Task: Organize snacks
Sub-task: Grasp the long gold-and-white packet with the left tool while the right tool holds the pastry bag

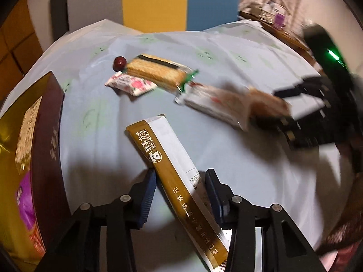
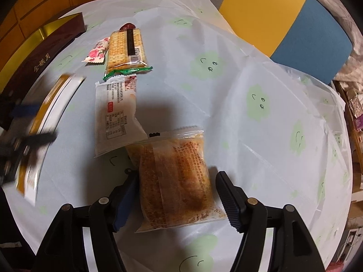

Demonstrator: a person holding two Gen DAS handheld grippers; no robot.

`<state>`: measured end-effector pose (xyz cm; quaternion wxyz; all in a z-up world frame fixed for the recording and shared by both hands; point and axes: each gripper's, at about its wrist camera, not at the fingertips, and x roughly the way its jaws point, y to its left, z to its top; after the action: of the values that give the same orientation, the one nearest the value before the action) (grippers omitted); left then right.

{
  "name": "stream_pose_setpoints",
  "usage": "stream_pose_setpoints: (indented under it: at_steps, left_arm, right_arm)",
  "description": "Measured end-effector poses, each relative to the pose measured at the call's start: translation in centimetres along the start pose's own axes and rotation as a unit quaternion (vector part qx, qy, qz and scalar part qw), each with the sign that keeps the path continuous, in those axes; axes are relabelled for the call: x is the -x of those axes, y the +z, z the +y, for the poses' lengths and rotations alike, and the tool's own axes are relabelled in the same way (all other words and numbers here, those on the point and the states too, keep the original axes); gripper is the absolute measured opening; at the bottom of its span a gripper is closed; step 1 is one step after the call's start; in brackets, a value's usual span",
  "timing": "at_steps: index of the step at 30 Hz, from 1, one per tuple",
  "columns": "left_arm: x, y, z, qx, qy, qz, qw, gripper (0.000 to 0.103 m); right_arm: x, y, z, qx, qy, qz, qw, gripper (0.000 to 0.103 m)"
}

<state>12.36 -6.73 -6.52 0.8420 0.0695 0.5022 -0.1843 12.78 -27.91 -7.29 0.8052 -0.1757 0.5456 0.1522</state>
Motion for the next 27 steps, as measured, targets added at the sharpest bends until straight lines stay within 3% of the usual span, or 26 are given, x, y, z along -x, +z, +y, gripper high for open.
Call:
stream_pose_setpoints:
  at_steps: [5,9,12,16,20,27]
  left_arm:
    - [1.1,-2.1,0.0,0.006,-0.007,-0.012,0.9999,0.045]
    - [1.7,-2.9,-0.7,0.000,-0.014,-0.024,0.9996,0.035]
    - [1.9,-2.9,-0.5,0.001,-0.029,-0.030,0.9991,0.028]
    - [2.7,-3.7,-0.7,-0.011,-0.046,-0.044,0.9979,0.019]
    - [4.1,-4.0,-0.6,-0.011,-0.068,-0.061,0.9958,0.018]
    - [5.7,-3.8,0.4,0.007,-0.074,-0.080,0.9940,0.012]
  right_arm:
    - [-0.3,-0.1,-0.8,-0.016,0.011,-0.002,1.000,0.074]
    - [-0.4,-0.2,-1.1,-0.023,0.018,-0.008,1.000,0.073]
    - [-0.2,-0.4,-0.9,-0.012,0.024,-0.016,1.000,0.065]
    - [-0.1,-0.5,-0.6,-0.009,0.026,-0.020,0.999,0.063]
    - [0.0,-0.7,-0.6,-0.013,0.033,-0.022,0.999,0.062]
    - [0.2,-0.8,-0.6,-0.011,0.029,-0.024,0.999,0.063]
